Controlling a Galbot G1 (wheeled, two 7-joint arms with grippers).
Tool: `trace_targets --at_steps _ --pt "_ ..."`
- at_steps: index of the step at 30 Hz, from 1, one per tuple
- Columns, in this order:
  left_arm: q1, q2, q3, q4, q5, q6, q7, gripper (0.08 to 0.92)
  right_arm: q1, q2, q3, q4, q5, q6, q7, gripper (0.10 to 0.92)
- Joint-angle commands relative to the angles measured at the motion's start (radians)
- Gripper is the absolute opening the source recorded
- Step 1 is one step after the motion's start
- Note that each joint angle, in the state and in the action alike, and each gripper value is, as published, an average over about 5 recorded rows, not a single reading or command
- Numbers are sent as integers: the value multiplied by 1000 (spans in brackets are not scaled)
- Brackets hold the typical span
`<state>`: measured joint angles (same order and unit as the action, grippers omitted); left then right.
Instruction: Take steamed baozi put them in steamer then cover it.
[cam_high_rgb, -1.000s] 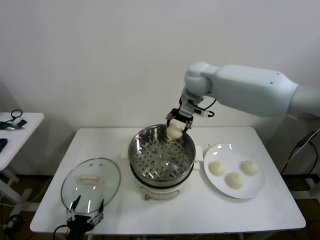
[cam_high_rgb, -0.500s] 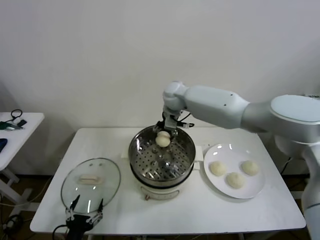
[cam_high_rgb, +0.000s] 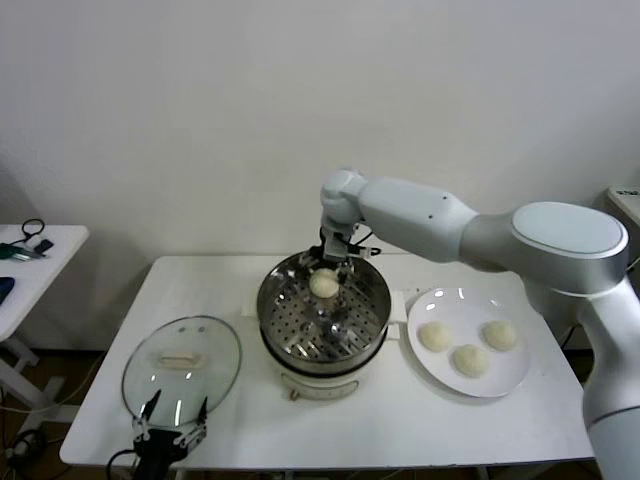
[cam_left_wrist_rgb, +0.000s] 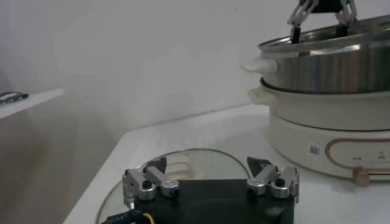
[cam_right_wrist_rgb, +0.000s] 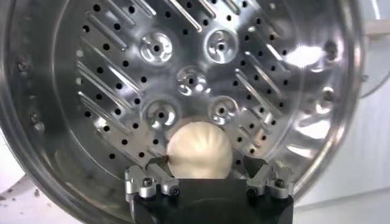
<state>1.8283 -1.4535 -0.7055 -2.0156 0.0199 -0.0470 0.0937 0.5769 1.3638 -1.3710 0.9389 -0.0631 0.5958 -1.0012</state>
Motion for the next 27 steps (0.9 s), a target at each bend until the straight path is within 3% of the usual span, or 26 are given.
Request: trace_targets --at_steps 1,4,8,17,22,27 --pt "1 1 0 0 2 1 1 823 183 -77 -87 71 357 -62 -69 822" --pt "1 1 1 -2 4 1 2 823 322 -201 -245 163 651 -205 -129 823" --pt "0 1 2 -2 5 0 2 823 409 -399 -389 261 836 -389 -185 823" --pt "-6 -5 2 1 16 0 3 823 285 -717 -466 463 710 -789 27 823" --pt "-6 -10 1 0 20 1 4 823 131 -747 -377 470 656 -879 96 823" --pt "-2 -17 -1 1 23 -1 4 823 -88 -706 -184 378 561 -899 124 823"
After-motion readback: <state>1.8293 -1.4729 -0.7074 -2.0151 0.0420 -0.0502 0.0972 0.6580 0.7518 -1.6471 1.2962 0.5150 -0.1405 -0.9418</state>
